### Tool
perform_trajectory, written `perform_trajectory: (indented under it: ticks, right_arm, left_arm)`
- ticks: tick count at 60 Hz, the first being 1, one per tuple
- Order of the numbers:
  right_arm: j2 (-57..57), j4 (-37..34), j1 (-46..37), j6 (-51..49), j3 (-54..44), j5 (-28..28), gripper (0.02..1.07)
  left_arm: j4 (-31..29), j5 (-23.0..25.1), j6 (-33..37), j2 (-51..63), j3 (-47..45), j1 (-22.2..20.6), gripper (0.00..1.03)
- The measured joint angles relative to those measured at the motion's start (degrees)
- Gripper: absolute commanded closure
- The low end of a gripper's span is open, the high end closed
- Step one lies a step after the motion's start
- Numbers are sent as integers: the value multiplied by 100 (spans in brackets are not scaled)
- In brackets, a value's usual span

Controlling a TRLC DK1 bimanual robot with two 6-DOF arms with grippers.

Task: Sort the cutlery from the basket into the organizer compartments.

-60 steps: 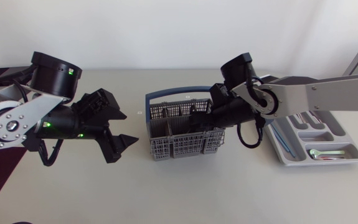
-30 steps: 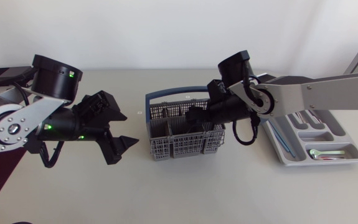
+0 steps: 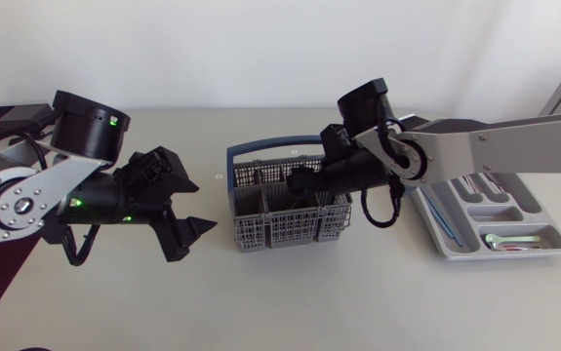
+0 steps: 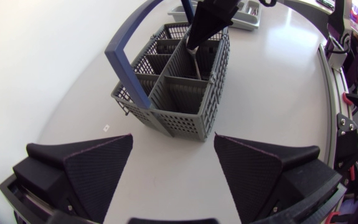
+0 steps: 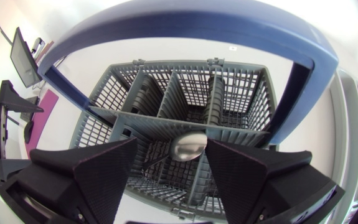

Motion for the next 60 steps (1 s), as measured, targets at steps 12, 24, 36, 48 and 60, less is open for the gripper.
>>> perform_trajectory:
  ticks: [12, 24, 36, 48, 60]
  right_arm:
    - [0, 24, 31, 2, 0, -66, 29]
    - [-20, 24, 63, 4, 0, -90, 29]
    - [-157, 26, 96, 22, 0, -160, 29]
    - [-230, 28, 151, 22, 0, -177, 29]
    - [-221, 28, 179, 46, 0, -243, 29]
  left_arm:
    - [85, 4, 39, 0, -81, 0, 13]
    - [133, 4, 39, 0, -85, 0, 13]
    - [188, 4, 39, 7, -87, 0, 13]
    - [238, 4, 42, 42, -111, 0, 13]
    - [256, 4, 42, 52, -166, -2, 13]
